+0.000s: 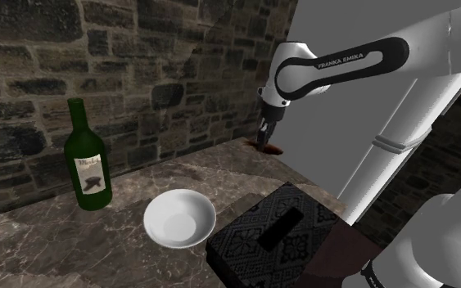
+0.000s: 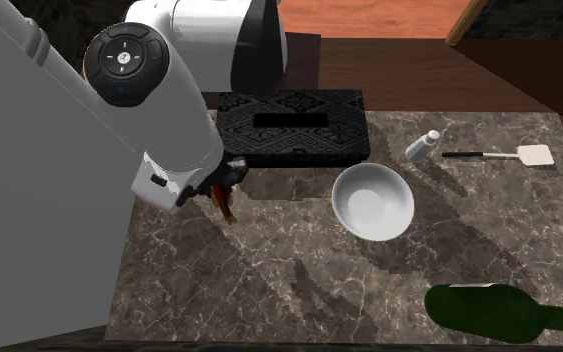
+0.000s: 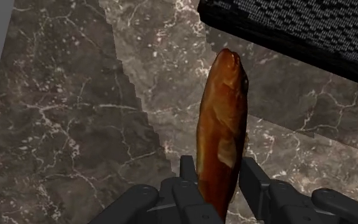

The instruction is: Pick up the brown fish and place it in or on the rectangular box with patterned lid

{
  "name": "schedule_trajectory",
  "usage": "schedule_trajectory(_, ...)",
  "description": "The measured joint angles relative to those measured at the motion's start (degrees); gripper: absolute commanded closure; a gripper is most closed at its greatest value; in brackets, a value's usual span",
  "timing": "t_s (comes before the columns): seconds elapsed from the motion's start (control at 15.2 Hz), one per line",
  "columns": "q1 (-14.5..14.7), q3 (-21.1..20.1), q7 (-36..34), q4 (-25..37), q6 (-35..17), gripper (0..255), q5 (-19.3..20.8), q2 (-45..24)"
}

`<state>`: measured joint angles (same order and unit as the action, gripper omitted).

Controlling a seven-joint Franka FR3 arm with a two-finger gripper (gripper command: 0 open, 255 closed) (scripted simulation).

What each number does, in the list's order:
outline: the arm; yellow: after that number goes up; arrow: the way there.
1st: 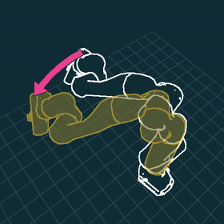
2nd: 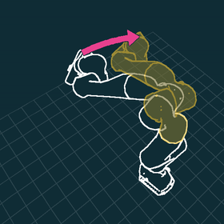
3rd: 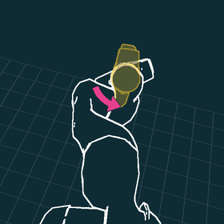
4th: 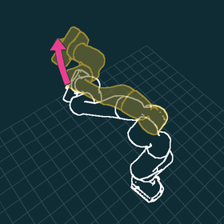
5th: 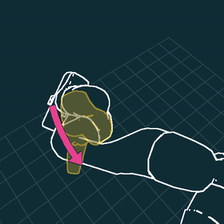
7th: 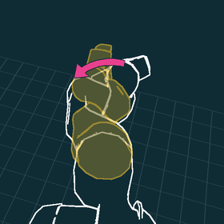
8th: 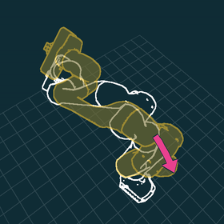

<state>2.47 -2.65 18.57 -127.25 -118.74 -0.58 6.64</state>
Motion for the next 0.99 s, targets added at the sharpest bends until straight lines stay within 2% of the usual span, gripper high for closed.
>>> schedule_trajectory(0.66,4.38,-4.61,-6.5,-18.17,0.54,255,-3.51,18.85)
schedule_trajectory(0.99,8.12,-7.98,-10.9,-25.34,3.09,255,-6.96,28.77)
